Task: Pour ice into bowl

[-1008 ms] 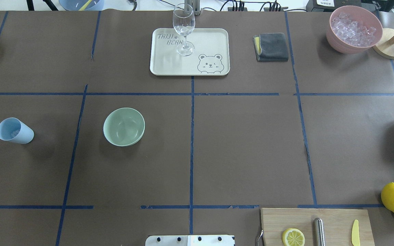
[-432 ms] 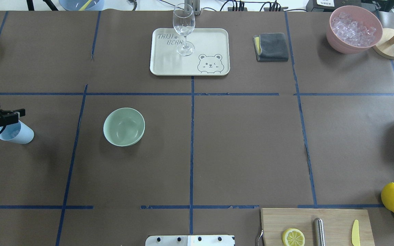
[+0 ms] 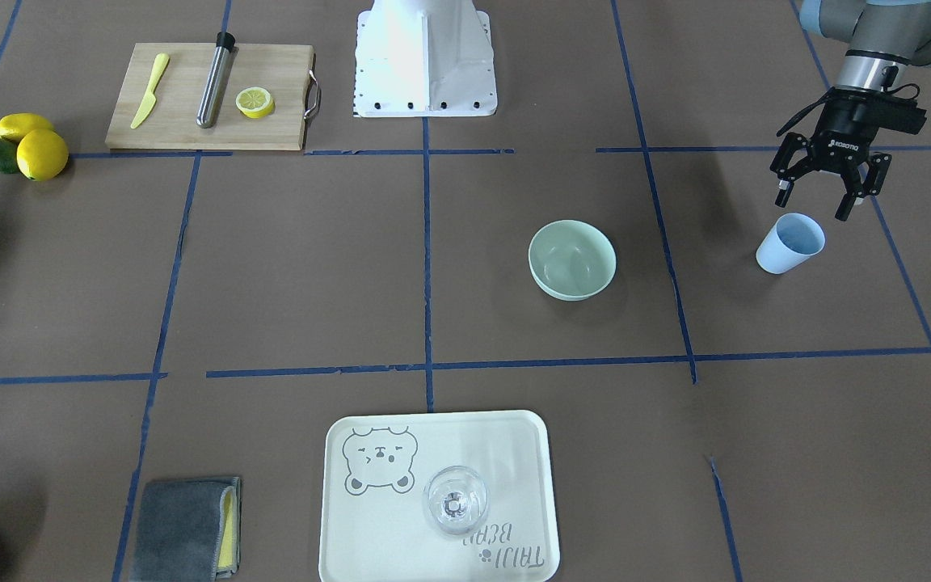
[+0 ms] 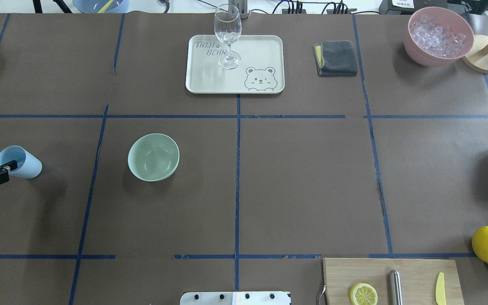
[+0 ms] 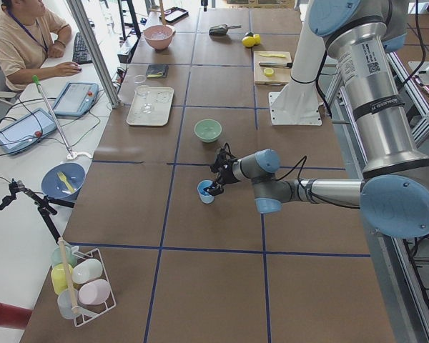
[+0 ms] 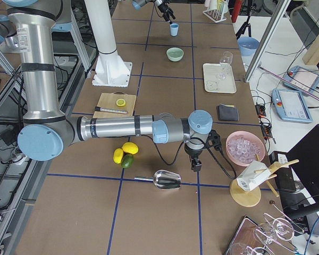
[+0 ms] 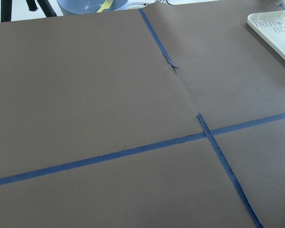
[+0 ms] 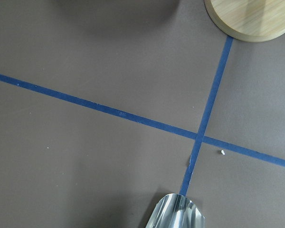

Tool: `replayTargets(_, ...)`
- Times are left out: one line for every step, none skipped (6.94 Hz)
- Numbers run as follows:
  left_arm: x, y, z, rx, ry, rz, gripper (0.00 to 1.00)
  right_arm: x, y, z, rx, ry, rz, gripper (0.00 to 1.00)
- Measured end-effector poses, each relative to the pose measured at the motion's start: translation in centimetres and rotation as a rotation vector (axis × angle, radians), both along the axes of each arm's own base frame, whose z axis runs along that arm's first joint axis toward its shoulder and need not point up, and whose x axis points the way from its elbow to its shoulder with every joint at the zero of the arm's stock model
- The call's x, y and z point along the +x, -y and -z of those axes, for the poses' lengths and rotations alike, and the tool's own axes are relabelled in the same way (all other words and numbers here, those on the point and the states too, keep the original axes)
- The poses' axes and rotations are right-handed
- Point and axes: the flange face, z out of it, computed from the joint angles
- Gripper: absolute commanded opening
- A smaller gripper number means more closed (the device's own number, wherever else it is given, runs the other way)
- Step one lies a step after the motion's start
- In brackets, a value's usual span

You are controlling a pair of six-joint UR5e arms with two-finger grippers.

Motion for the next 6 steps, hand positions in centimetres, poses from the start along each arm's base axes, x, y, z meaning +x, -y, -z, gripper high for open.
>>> replayTargets(0.1,-0.6,-0.3,0.013,0.013,0.018,1.0,0.0,0.0,0.1,0.002,0.001,0.0,1.0)
replayTargets(0.5,-1.0,-0.6,0.022,0.024,0.029,1.0,0.0,0.0,0.2,0.003,0.001,0.0,1.0)
replayTargets(1.2,-1.5,-1.0,0.026,0.036,0.029,1.0,0.0,0.0,0.1,0.002,0.001,0.0,1.0)
replayTargets(1.9,-1.9,-1.5,0.014,0.032,0.024,1.0,0.0,0.0,0.1,0.001,0.001,0.0,1.0)
replayTargets(2.7,-2.5,-2.0,-0.012,0.017,0.017,1.0,0.0,-0.1,0.0,0.001,0.001,0.0,1.0)
replayTargets(3.3,-2.8,-2.7,-0.03,0.011,0.017,1.0,0.0,-0.1,0.0,0.001,0.0,0.001,1.0)
